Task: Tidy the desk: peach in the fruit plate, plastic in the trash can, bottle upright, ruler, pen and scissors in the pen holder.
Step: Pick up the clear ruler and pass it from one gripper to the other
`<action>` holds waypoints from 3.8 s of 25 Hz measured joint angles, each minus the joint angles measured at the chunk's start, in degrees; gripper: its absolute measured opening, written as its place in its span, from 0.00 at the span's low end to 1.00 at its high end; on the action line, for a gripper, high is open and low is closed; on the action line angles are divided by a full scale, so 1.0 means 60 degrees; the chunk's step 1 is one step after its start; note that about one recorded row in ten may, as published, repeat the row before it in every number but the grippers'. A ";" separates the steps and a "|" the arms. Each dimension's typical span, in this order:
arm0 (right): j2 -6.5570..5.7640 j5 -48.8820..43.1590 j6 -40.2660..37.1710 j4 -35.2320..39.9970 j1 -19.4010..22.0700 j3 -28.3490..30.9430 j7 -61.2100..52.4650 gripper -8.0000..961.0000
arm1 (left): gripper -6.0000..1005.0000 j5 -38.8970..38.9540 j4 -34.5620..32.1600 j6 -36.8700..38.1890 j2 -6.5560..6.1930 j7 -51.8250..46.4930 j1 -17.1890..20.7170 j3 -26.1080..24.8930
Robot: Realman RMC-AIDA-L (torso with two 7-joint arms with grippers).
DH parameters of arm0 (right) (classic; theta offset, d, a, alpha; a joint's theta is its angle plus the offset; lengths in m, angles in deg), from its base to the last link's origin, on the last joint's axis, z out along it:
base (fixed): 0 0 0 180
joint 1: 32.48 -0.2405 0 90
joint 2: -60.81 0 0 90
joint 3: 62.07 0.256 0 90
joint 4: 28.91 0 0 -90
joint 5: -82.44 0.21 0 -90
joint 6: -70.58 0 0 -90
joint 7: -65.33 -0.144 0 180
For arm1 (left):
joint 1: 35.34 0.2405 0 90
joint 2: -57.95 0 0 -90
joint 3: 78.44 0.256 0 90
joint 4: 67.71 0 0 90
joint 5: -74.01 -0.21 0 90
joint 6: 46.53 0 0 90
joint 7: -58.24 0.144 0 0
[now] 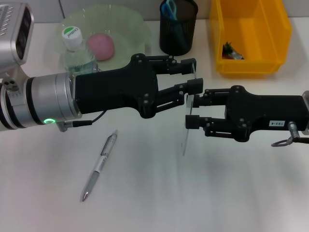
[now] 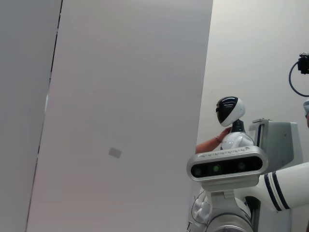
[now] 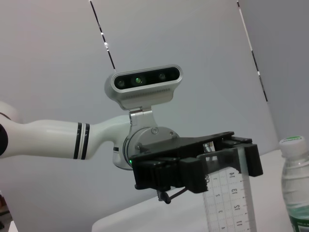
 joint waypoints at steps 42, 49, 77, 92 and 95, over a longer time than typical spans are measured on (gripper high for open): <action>-0.0032 0.0200 -0.0018 0.0095 0.0123 0.0096 0.0044 0.24 | 0.39 0.0020 0.0000 -0.0056 0.0000 0.0001 0.0000 -0.0005; -0.0027 0.0581 0.0059 0.0317 0.0573 0.0127 0.0247 0.49 | 0.39 0.0012 0.0000 -0.0062 0.0000 -0.0003 0.0010 -0.0014; -0.0012 0.0781 0.0372 0.0073 0.0139 -0.0864 0.0201 0.79 | 0.39 0.0013 0.0000 0.0013 0.0014 -0.0023 0.0003 0.0001; -0.0005 0.0780 0.0495 -0.0061 0.0099 -0.0877 0.0178 0.78 | 0.39 0.0013 -0.0001 0.0013 0.0015 -0.0019 0.0041 0.0014; 0.0001 0.0777 0.0503 -0.0074 0.0095 -0.0880 0.0173 0.77 | 0.39 0.0014 0.0000 0.0020 0.0015 -0.0018 0.0052 0.0015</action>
